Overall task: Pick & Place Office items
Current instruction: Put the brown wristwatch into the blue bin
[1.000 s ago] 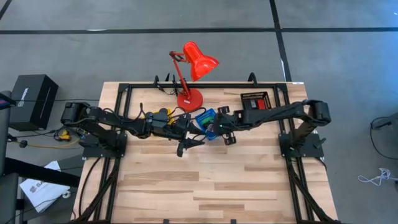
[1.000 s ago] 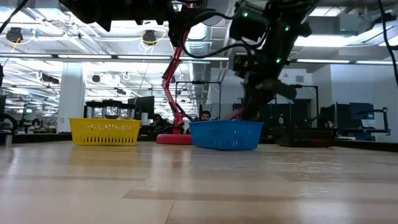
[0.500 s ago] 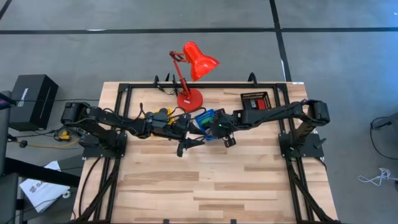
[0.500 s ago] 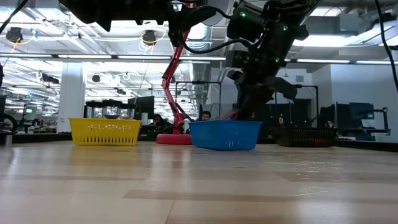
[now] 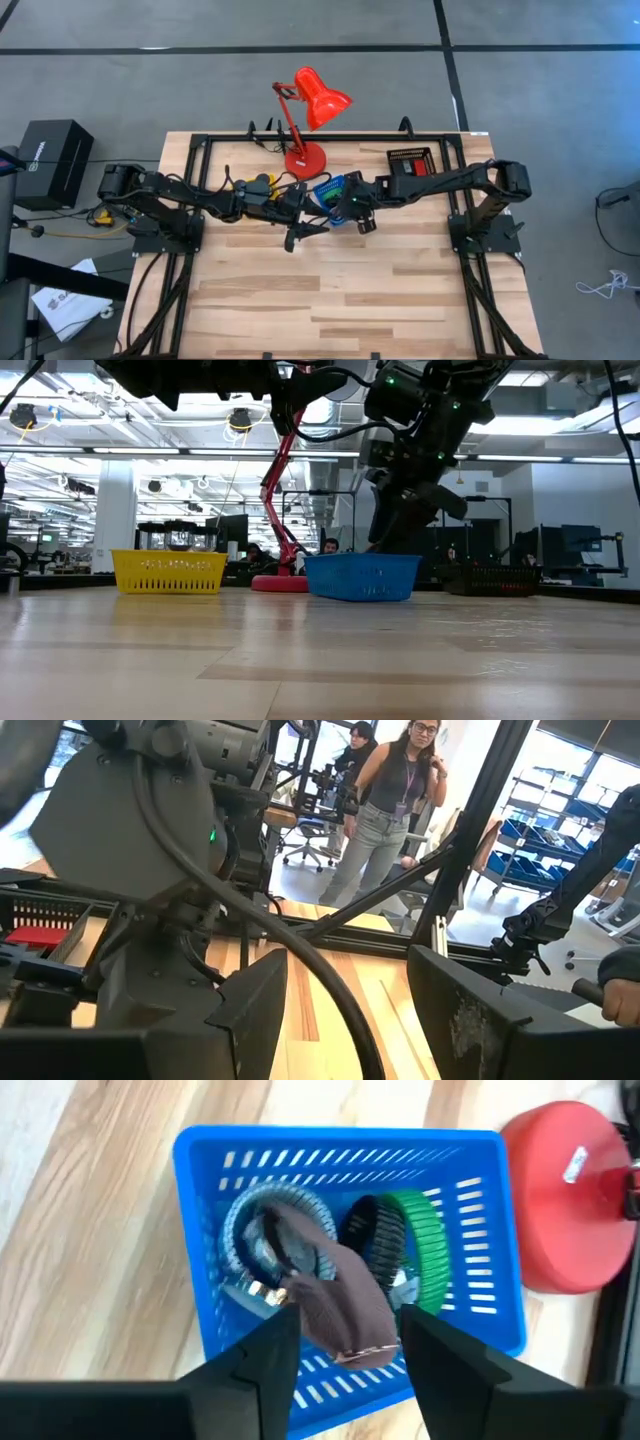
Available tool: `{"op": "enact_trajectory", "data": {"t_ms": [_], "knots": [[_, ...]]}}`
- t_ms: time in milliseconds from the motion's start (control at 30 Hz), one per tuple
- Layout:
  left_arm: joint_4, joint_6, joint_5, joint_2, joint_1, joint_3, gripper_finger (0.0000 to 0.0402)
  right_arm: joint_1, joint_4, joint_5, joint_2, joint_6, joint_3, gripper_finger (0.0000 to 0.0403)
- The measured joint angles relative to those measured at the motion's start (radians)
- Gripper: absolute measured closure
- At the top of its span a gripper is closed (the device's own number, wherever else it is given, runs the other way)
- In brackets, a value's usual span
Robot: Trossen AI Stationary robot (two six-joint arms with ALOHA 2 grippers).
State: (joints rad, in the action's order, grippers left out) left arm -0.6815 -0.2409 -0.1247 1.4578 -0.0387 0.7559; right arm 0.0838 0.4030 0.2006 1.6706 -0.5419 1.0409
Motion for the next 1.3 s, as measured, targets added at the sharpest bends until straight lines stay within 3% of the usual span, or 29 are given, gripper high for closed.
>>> {"op": "enact_trajectory", "data": {"t_ms": [267,733,1000,1300], "knots": [[0.0,0.0,0.0,0.0,0.0,0.0,0.0198,-0.026,-0.023,0.063,-0.002,0.045,0.0,0.0249],[0.0,0.0,0.0,0.0,0.0,0.0,0.0198,0.024,-0.089,0.058,0.005,0.09,0.0,0.0394],[0.002,0.0,0.0,0.0,0.0,0.0,0.0198,0.046,-0.001,-0.048,0.018,0.194,0.001,0.0399],[0.008,0.0,-0.004,0.0,-0.001,0.0,0.0198,0.034,-0.002,-0.048,0.142,0.195,0.001,0.0402]]}}
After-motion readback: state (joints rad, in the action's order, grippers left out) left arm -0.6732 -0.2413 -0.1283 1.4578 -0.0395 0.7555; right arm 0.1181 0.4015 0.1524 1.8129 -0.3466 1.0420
